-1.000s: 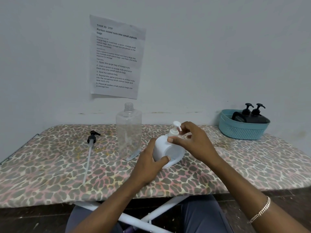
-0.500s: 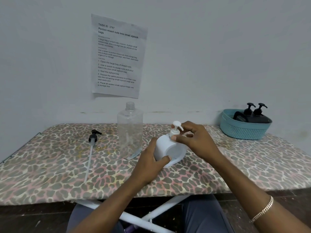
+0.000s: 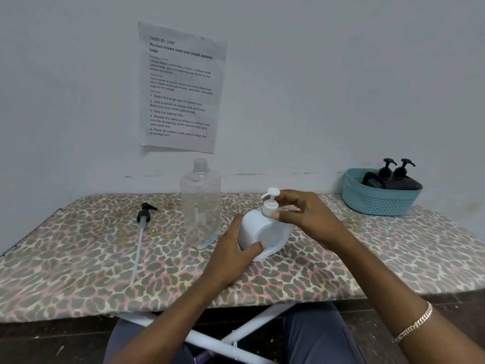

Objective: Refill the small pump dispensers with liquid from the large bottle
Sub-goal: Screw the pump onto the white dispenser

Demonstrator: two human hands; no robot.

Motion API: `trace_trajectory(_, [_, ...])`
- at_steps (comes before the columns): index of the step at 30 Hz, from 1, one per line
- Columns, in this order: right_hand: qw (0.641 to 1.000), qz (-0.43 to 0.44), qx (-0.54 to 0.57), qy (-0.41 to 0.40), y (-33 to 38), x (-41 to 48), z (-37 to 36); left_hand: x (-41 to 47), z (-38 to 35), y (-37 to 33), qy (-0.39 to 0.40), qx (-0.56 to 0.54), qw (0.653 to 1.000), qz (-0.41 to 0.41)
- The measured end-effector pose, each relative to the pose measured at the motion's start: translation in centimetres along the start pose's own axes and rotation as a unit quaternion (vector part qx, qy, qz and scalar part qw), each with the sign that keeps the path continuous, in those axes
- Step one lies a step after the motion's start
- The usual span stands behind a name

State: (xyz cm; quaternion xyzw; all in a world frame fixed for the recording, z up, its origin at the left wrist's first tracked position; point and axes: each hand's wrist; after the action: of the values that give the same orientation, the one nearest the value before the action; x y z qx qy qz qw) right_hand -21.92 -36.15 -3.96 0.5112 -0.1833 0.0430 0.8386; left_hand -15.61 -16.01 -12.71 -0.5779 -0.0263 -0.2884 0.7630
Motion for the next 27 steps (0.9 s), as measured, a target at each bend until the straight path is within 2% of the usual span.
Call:
trace_trajectory(2, [1.0,-0.001,0.007,-0.017,0.0,0.0,0.1,-0.1,0.0,0.0,-0.001,0.005,1.0,-0.004])
trace_trajectory(7, [0.991,0.005,-0.03,-0.128,-0.4,-0.1,-1.7,0.0,0.0,0.0,-0.001,0.004,1.0,-0.002])
trace_trajectory(11, [0.984,0.033,-0.038,-0.169,-0.6,-0.4,-2.8,-0.1,0.1,0.0,-0.002,0.003,1.0,-0.006])
trace_trajectory(15, [0.987,0.029,-0.033,-0.152,-0.7,-0.3,-2.6,0.0,0.1,0.0,-0.004,0.005,1.0,-0.009])
trace_trajectory(21, [0.999,-0.002,0.024,-0.049,-0.2,-0.2,-0.7,0.0,0.0,-0.1,-0.002,0.007,1.0,-0.003])
trace_trajectory(27, [0.992,-0.004,0.034,-0.12,-0.9,0.0,-1.5,0.0,0.0,0.0,-0.004,0.009,1.0,-0.006])
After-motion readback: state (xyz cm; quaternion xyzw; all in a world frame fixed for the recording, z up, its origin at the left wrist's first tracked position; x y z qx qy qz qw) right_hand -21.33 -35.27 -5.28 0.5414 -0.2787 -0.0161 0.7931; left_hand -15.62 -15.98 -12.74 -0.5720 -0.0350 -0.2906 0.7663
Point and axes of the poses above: each hand's wrist, its own x-axis towards the middle knuckle, its own z-axis out of the back of the hand, y = z × x, and after that the axes turned 5 degrees about -y, right-handed
